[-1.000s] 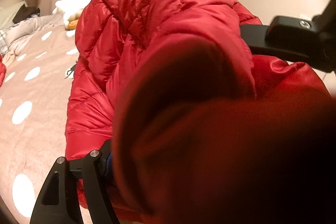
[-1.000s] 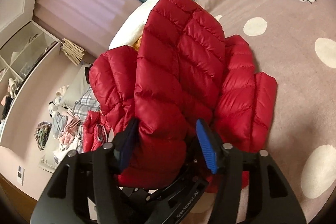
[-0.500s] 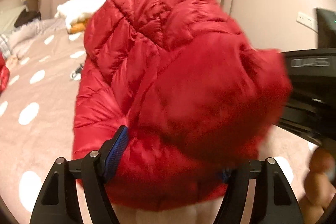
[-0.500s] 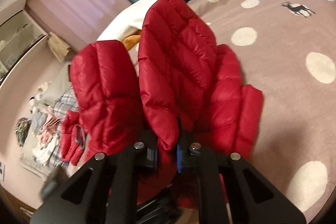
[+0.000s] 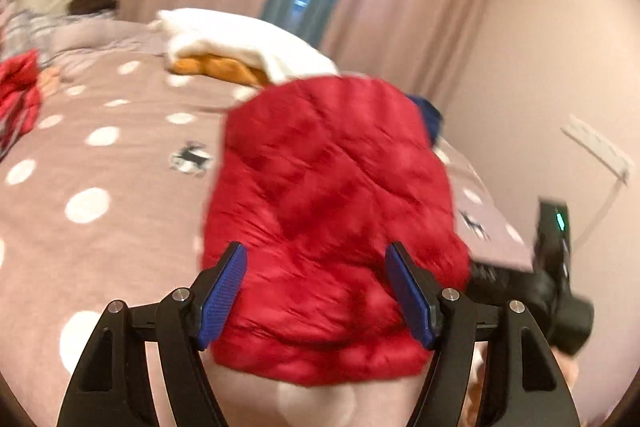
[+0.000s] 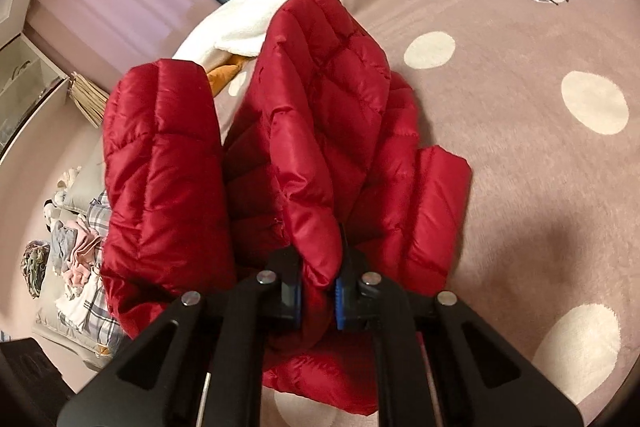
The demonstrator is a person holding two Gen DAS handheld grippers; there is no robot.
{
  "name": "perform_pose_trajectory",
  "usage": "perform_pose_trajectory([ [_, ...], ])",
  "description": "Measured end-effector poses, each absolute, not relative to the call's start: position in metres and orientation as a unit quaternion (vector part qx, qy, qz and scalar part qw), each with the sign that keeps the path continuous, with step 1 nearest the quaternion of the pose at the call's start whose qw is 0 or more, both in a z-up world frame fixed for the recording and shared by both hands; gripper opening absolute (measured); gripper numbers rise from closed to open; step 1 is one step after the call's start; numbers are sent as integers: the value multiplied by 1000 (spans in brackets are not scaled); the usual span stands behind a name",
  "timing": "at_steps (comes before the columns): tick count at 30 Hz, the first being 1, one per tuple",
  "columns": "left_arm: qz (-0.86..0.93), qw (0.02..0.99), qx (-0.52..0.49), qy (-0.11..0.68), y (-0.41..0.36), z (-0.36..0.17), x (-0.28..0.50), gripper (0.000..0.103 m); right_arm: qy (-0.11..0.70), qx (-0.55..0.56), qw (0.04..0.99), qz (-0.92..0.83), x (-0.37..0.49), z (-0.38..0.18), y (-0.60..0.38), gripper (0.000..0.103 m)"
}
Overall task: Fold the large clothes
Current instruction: 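Open the left tool and release the folded jacket half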
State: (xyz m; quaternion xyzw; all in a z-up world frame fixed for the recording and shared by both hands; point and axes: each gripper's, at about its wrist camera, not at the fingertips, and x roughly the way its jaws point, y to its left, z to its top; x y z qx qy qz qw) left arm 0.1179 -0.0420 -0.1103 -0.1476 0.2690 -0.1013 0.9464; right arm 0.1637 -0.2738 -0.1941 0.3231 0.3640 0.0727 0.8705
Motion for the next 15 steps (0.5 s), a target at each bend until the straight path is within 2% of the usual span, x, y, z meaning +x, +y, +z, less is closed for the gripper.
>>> perform_pose_trajectory([
  [8, -43, 922, -264, 279, 14, -118, 134, 70, 362, 249, 898, 23, 155, -195, -260, 11],
  [15, -3, 917, -292, 270, 46, -123, 137, 70, 341, 190, 920, -40, 137, -184, -259, 11],
])
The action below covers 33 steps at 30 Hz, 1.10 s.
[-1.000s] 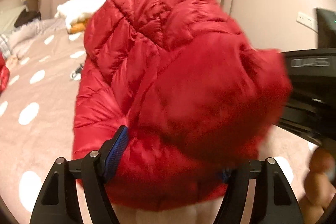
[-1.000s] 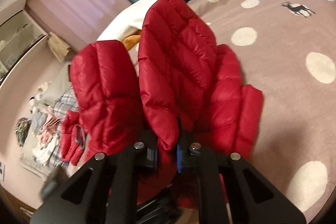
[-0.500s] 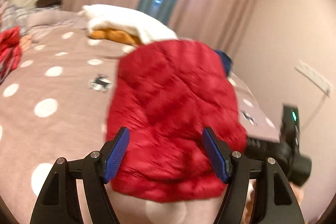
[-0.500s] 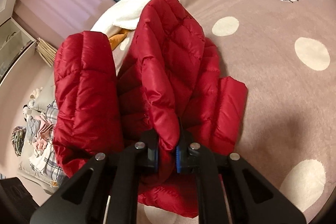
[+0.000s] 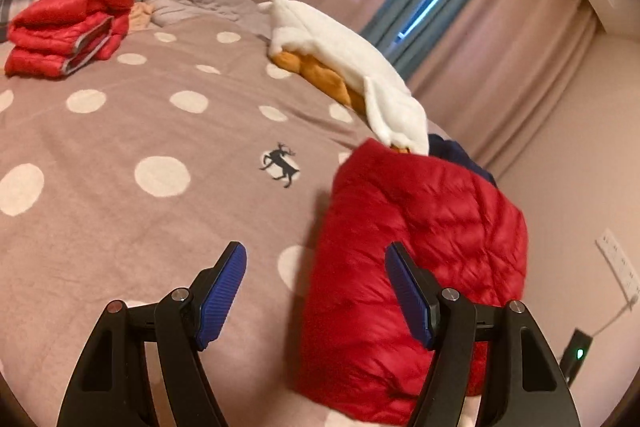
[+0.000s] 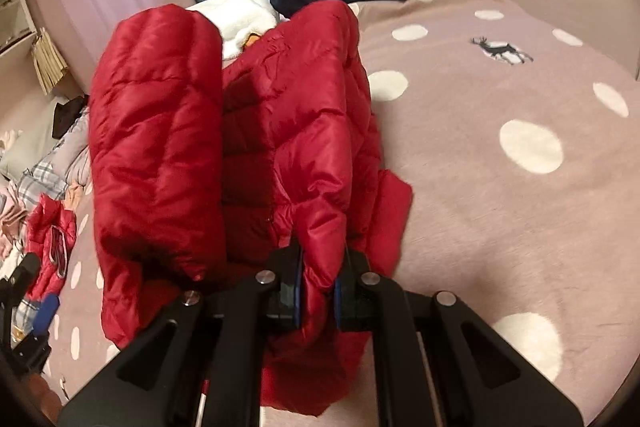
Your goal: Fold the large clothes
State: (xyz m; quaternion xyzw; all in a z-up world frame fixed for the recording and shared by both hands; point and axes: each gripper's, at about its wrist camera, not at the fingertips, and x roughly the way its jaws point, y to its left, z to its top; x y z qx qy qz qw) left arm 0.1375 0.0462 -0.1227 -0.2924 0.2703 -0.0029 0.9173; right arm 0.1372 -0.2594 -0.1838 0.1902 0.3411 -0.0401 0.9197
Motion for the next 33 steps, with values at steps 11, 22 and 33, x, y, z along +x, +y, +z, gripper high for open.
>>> perform_pose_trajectory([
  [11, 9, 909, -286, 303, 41, -136, 147, 70, 410, 179, 891, -78, 132, -229, -297, 14],
  [22, 5, 909, -254, 329, 25, -144, 152, 70, 385, 259, 885, -28, 120, -237, -333, 43],
  [33, 25, 906, -267, 327, 33, -146, 153, 71, 251, 278, 926, -49, 59, -160, -348, 69],
])
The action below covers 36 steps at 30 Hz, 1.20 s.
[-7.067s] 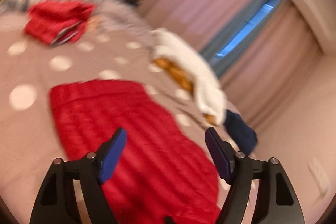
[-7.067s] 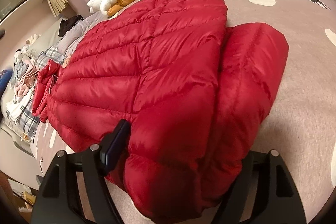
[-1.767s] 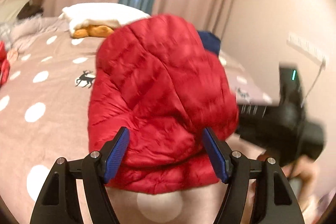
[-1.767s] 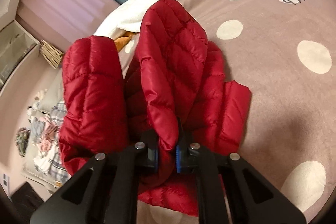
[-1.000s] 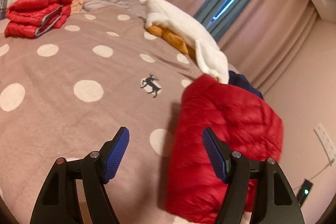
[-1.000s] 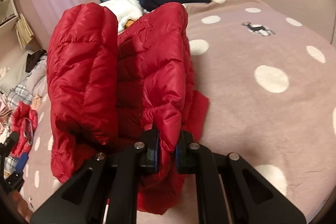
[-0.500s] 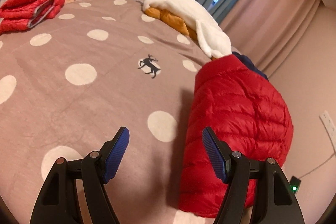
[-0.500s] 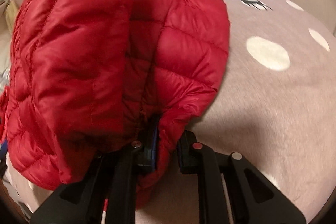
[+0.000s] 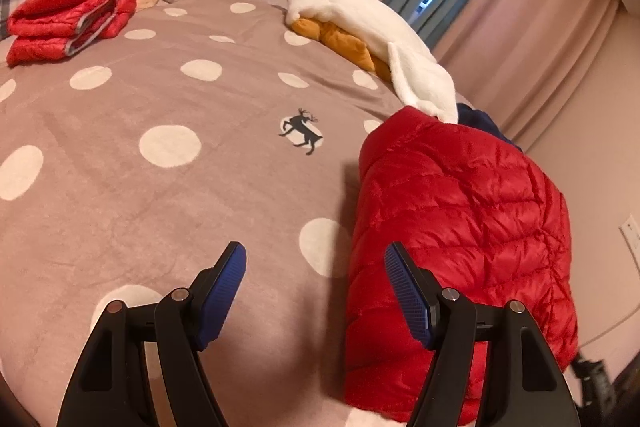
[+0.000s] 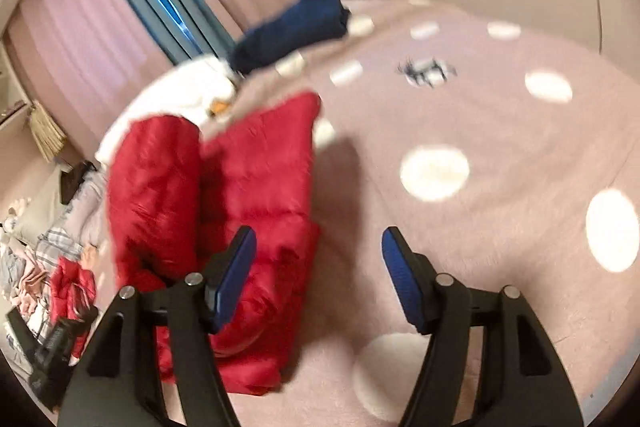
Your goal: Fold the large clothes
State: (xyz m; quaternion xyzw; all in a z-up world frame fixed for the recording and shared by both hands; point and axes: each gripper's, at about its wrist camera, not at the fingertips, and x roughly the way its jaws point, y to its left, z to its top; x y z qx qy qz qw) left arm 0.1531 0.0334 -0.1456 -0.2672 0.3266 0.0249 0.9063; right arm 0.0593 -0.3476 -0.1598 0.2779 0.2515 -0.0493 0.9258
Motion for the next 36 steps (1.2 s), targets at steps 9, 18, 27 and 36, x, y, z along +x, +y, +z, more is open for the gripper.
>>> perform_pose_trajectory([
  [9, 17, 904, -261, 338, 30, -148, 156, 70, 248, 198, 944, 87, 93, -154, -286, 59],
  [18, 9, 914, -229, 334, 16, -146, 152, 71, 289, 218, 930, -68, 100, -176, -333, 6],
  [27, 8, 911, -223, 346, 10, -149, 157, 71, 338, 237, 908, -68, 116, -199, -352, 10],
  [36, 15, 906, -235, 351, 17, -152, 159, 71, 236, 249, 934, 102, 102, -158, -309, 77],
])
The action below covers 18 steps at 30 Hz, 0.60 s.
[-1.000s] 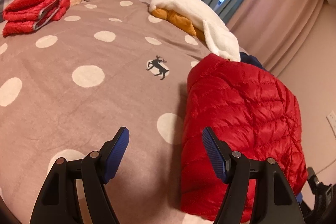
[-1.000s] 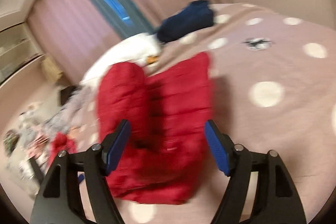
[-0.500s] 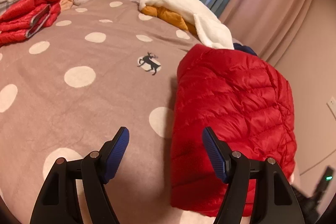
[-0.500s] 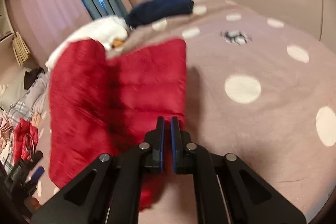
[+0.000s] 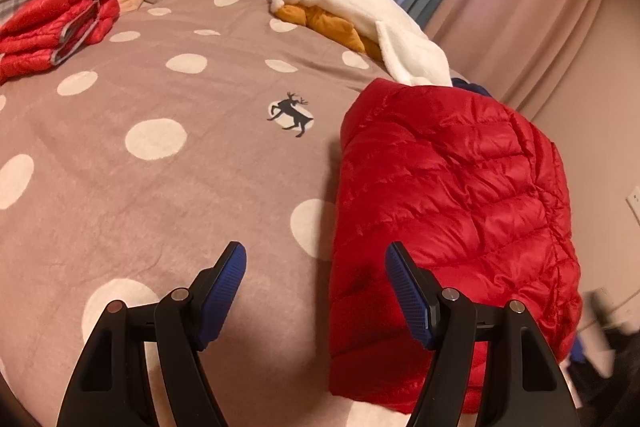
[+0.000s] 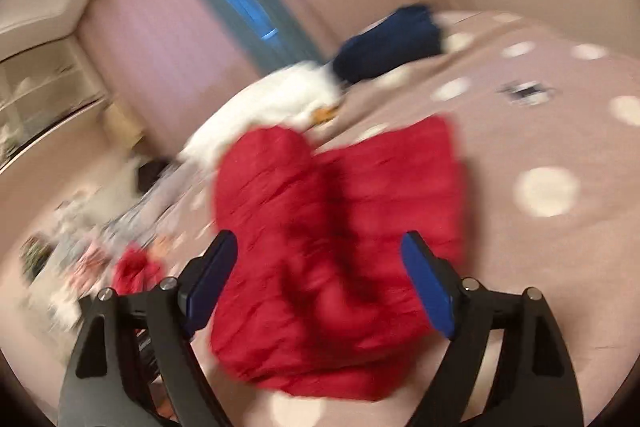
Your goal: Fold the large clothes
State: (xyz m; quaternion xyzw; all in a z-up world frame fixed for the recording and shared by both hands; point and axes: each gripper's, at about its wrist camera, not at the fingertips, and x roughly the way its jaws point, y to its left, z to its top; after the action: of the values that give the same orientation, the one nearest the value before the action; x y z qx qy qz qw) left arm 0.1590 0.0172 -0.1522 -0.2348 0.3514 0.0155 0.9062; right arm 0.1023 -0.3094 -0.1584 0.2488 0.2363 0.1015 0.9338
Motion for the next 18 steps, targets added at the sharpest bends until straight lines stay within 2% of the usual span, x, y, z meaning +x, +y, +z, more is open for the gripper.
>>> perform_pose_trajectory([
  [1, 15, 906, -236, 352, 17, -152, 159, 71, 267, 213, 936, 85, 115, -169, -297, 57],
  [2, 14, 905, -237, 353, 17, -152, 159, 71, 293, 200, 932, 74, 125, -180, -293, 41],
  [3, 13, 905, -238, 354, 17, -153, 159, 71, 326, 216, 917, 73, 135, -194, -294, 18],
  [4, 11, 905, -237, 353, 17, -153, 159, 71, 338, 245, 906, 68, 136, -200, -302, 14],
  [8, 16, 907, -231, 352, 16, -152, 158, 71, 317, 225, 921, 23, 129, -193, -312, 13],
  [13, 16, 902, -232, 365, 14, -158, 162, 71, 366, 186, 912, -20, 143, -233, -307, 12],
  [15, 18, 898, -231, 373, 13, -162, 164, 71, 363, 160, 917, -35, 144, -231, -302, 12],
  [17, 17, 894, -234, 382, 13, -165, 166, 71, 352, 131, 926, -38, 138, -223, -299, 17],
  [18, 16, 893, -235, 385, 13, -165, 167, 71, 345, 129, 929, -37, 134, -219, -300, 25],
])
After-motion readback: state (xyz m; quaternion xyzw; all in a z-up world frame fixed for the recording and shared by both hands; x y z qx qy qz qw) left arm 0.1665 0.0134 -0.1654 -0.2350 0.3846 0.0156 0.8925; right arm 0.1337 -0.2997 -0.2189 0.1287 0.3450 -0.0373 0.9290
